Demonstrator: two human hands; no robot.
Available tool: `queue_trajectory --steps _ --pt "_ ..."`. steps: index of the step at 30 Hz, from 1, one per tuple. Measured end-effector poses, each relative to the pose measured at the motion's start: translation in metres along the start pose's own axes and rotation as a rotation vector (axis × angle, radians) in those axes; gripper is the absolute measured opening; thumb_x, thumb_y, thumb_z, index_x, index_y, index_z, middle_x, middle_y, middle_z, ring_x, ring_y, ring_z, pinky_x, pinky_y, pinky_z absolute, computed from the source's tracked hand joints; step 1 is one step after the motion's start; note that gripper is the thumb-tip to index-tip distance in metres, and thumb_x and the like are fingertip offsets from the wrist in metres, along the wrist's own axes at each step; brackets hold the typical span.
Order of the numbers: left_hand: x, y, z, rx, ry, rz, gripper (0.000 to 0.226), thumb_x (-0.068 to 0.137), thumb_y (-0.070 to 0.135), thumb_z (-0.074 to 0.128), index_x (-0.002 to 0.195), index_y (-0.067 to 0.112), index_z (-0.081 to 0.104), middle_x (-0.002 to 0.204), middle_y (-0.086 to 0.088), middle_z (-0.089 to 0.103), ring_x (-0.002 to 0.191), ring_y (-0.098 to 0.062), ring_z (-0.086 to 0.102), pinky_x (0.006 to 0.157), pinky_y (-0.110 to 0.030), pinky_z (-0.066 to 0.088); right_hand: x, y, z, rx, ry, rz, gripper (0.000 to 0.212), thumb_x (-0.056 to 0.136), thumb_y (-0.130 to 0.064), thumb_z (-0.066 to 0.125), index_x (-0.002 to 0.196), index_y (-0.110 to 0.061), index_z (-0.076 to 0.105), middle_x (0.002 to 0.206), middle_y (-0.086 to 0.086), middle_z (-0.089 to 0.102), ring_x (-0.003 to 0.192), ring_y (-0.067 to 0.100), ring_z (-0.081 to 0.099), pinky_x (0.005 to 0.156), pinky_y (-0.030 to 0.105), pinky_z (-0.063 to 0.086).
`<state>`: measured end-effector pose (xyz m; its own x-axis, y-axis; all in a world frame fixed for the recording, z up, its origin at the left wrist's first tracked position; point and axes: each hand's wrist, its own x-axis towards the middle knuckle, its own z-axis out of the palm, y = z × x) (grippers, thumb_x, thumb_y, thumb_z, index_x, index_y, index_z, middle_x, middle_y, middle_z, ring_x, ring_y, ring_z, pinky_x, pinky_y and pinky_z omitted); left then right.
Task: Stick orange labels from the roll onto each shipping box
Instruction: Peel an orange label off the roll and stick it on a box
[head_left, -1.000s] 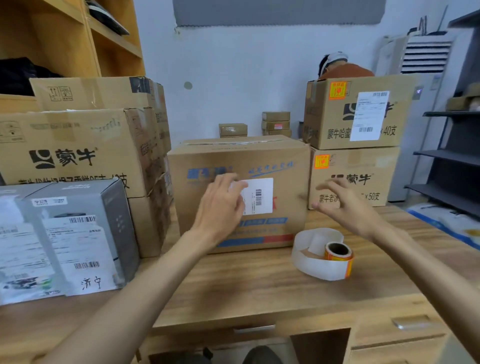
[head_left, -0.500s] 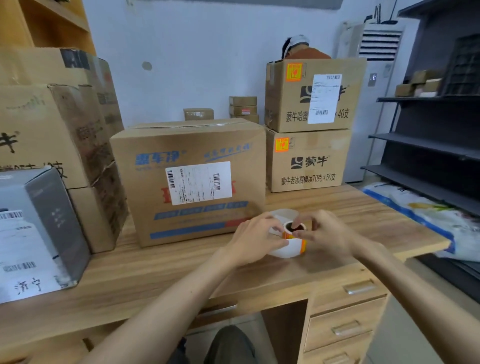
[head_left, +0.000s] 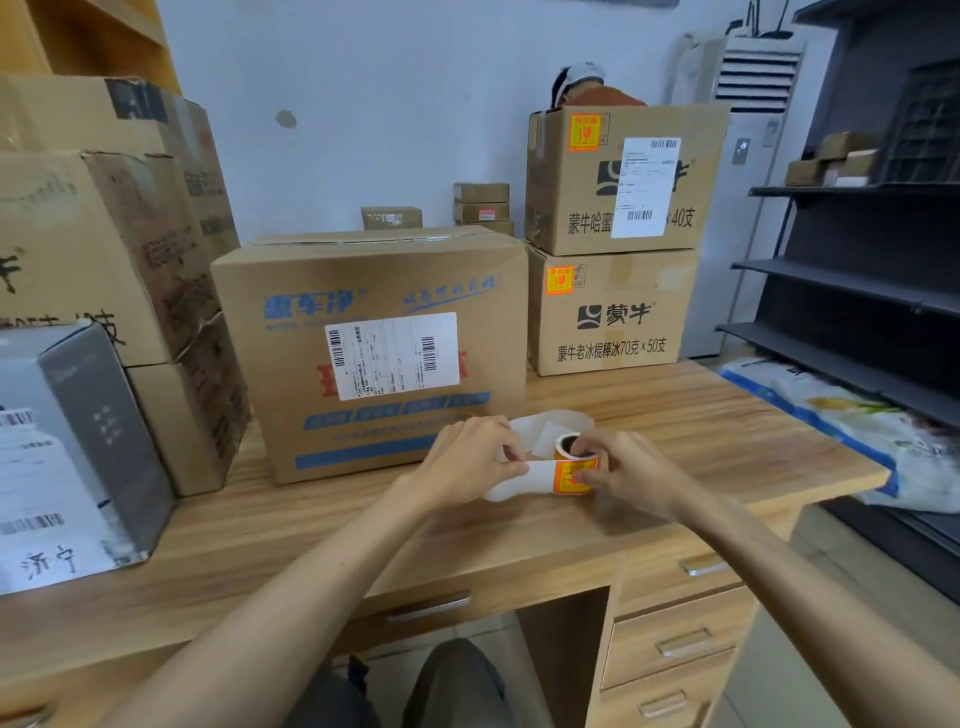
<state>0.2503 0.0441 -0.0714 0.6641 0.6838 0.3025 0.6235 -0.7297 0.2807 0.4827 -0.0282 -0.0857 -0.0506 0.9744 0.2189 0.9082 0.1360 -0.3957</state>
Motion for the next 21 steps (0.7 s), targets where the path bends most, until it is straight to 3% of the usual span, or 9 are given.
queue_trajectory --steps 6,11,14,18,21 --pt "-0.010 -0.018 -0.009 0.001 -0.020 -0.064 0.015 0.094 0.041 0.068 0.090 0.028 0.075 0.099 0.014 0.063 0.091 -0.012 0.060 0.077 -0.035 0.045 0.003 -0.006 0.007 -0.020 0.008 -0.012 0.006 0.089 -0.037 0.066 0.093 -0.037 0.061 0.097 -0.010 0.064 0.088 0.013 0.058 0.080 0.041 0.049" --pt "-0.016 -0.027 -0.014 0.108 0.003 -0.082 0.017 0.096 0.042 0.066 0.093 0.028 0.075 0.097 0.014 0.063 0.089 -0.016 0.063 0.073 -0.034 0.043 0.002 -0.009 0.012 -0.020 0.041 -0.068 0.012 0.095 -0.029 0.063 0.104 -0.023 0.068 0.102 -0.004 0.068 0.096 0.017 0.062 0.082 0.040 0.049" --pt "-0.015 -0.020 -0.019 0.221 -0.023 -0.069 0.019 0.098 0.038 0.063 0.107 0.026 0.074 0.113 0.010 0.067 0.094 -0.019 0.063 0.073 -0.032 0.040 0.002 -0.014 0.015 -0.007 0.068 -0.094 0.009 0.095 -0.021 0.063 0.101 -0.016 0.068 0.100 0.000 0.068 0.094 0.021 0.061 0.080 0.040 0.047" --pt "-0.008 -0.008 -0.017 0.252 -0.128 -0.021 0.049 0.098 0.016 0.058 0.145 0.028 0.053 0.151 0.005 0.050 0.128 -0.025 0.055 0.096 -0.038 0.043 0.002 -0.016 0.016 0.004 0.081 -0.117 0.009 0.096 -0.018 0.062 0.103 -0.018 0.067 0.095 -0.007 0.060 0.080 0.012 0.055 0.074 0.035 0.048" --pt "-0.005 0.002 -0.009 0.096 -0.178 0.000 0.059 0.097 0.015 0.060 0.152 0.027 0.043 0.159 0.005 0.041 0.142 -0.022 0.041 0.113 -0.039 0.036 0.001 -0.015 0.016 0.017 0.072 -0.104 0.010 0.096 -0.019 0.061 0.105 -0.019 0.066 0.095 -0.008 0.059 0.071 0.006 0.051 0.071 0.037 0.051"
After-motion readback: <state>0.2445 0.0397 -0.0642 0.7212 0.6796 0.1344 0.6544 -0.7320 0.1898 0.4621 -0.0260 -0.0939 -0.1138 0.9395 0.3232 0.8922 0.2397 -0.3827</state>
